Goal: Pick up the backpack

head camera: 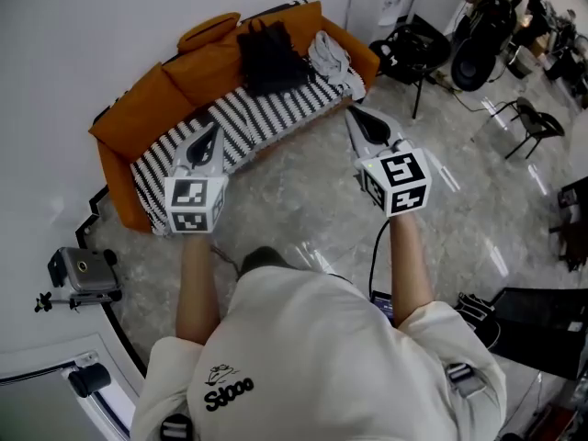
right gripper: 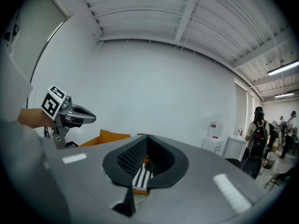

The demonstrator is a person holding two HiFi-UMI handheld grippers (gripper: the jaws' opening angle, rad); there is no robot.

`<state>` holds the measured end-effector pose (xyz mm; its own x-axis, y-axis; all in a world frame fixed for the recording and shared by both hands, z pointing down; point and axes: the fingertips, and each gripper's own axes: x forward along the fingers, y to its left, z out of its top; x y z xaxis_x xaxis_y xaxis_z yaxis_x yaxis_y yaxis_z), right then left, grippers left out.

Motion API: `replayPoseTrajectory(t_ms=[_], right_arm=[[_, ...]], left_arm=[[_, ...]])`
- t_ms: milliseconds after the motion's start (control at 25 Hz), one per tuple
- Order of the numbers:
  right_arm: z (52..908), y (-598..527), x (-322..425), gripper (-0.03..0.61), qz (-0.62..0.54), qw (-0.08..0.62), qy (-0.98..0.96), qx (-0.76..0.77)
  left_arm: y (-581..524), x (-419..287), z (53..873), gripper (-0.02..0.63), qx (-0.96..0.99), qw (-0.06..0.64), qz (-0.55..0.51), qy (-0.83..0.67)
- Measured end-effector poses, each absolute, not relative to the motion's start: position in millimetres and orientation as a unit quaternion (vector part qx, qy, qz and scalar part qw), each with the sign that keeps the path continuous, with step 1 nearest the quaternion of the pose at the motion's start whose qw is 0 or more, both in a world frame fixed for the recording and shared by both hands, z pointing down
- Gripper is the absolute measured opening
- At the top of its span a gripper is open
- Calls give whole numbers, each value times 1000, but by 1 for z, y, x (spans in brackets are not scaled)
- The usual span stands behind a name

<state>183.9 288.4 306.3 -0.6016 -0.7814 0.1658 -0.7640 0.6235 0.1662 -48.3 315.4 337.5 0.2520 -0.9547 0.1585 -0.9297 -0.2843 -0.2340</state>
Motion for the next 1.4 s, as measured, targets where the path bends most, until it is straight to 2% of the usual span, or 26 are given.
replayPoseTrajectory(t_ms=[520, 1400], right_arm=[[331, 217, 170, 2, -9, 96, -908, 408], [327, -61, 68, 3, -8, 132, -890, 437]], left_arm=[[238, -45, 358, 11, -798, 34, -136, 587], [-60, -145, 364, 11, -817, 13, -135, 560]])
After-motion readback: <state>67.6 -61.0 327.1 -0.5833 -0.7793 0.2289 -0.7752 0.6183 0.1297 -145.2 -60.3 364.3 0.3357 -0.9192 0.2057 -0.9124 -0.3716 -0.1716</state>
